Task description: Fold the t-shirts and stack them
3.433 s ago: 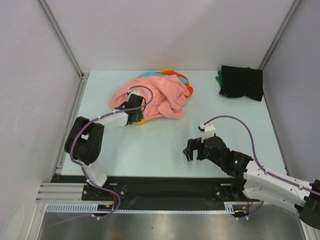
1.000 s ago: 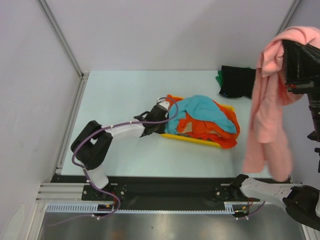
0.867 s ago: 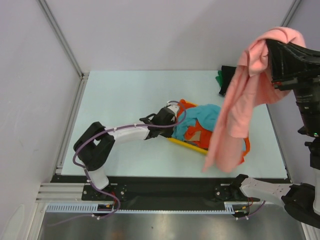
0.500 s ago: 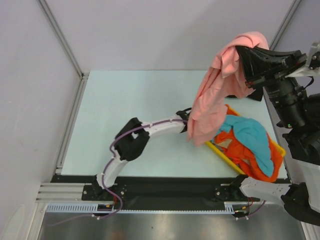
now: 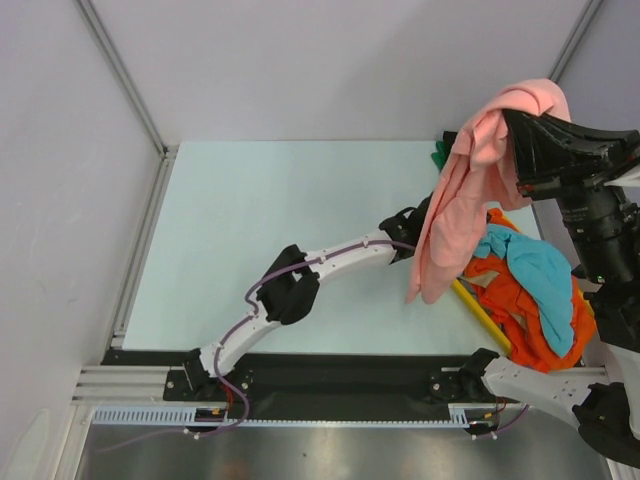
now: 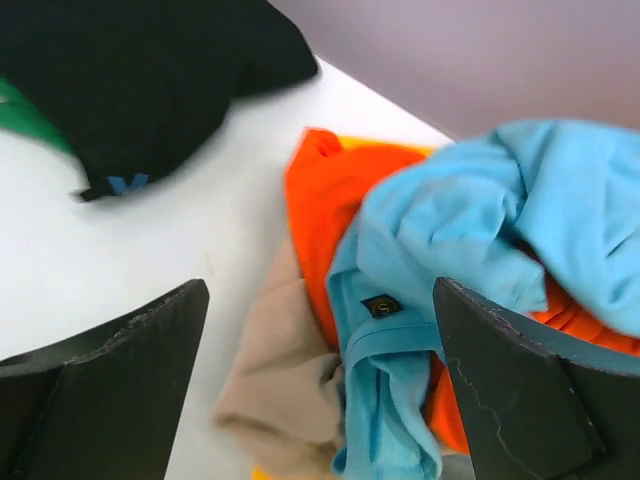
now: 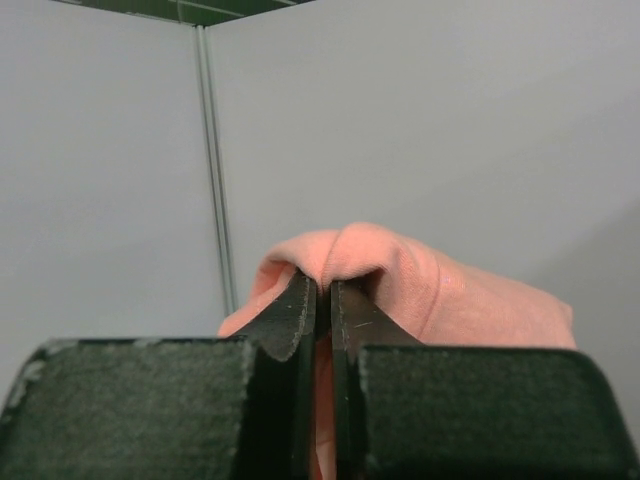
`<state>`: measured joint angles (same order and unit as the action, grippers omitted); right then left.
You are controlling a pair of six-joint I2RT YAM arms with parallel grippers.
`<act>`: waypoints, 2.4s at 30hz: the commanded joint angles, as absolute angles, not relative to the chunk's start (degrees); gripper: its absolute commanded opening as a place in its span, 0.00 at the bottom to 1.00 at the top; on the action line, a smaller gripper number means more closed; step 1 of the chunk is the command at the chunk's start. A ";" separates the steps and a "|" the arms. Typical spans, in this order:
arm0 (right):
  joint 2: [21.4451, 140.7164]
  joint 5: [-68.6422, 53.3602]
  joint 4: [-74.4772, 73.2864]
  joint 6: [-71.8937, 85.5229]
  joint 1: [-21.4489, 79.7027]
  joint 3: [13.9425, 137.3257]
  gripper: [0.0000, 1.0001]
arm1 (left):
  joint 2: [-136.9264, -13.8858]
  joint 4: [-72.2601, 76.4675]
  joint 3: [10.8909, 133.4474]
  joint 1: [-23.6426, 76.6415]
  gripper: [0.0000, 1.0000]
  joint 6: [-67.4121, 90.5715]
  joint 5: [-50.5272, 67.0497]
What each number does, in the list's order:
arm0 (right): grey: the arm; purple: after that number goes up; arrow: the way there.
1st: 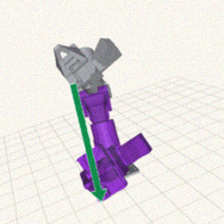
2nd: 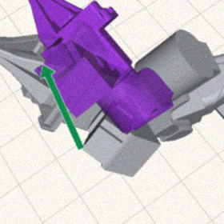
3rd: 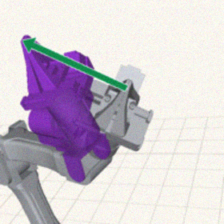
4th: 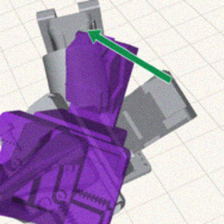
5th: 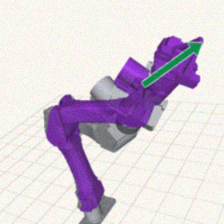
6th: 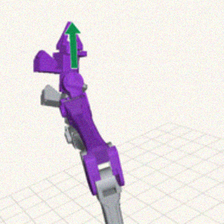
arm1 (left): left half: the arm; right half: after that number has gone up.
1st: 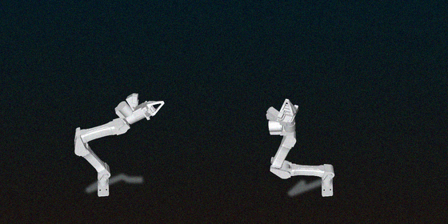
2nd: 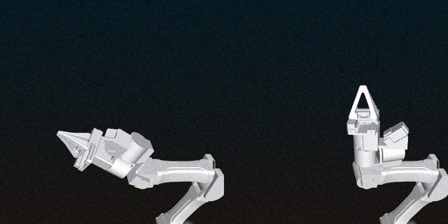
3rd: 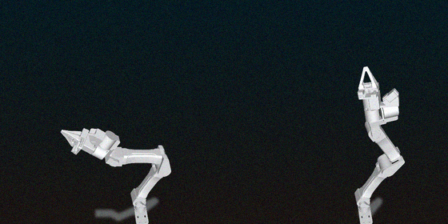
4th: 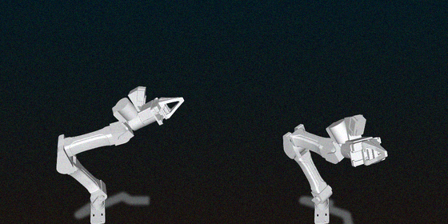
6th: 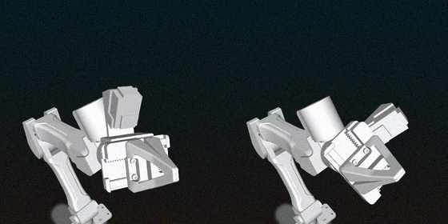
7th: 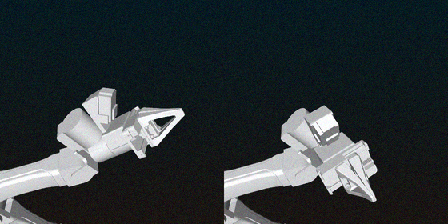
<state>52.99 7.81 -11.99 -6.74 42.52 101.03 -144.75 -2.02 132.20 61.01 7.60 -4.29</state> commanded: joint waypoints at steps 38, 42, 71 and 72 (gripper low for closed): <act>48.25 15.65 -1.67 -8.09 42.45 89.99 0.00 | -151.20 -5.63 140.84 59.08 1.00 34.73 18.63; 52.63 13.28 -2.20 -6.07 42.54 92.19 0.00 | -123.84 5.14 106.86 54.15 1.00 32.26 13.90; 41.66 7.08 -8.77 23.10 13.19 45.44 1.00 | -50.53 -17.86 34.47 13.71 0.94 31.81 0.61; 41.92 5.29 -9.57 23.20 12.92 45.61 1.00 | -51.41 -16.80 32.97 13.71 0.92 32.69 1.31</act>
<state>41.52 7.66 -6.50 17.82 14.87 45.34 -50.63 -18.28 36.84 13.96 29.91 1.50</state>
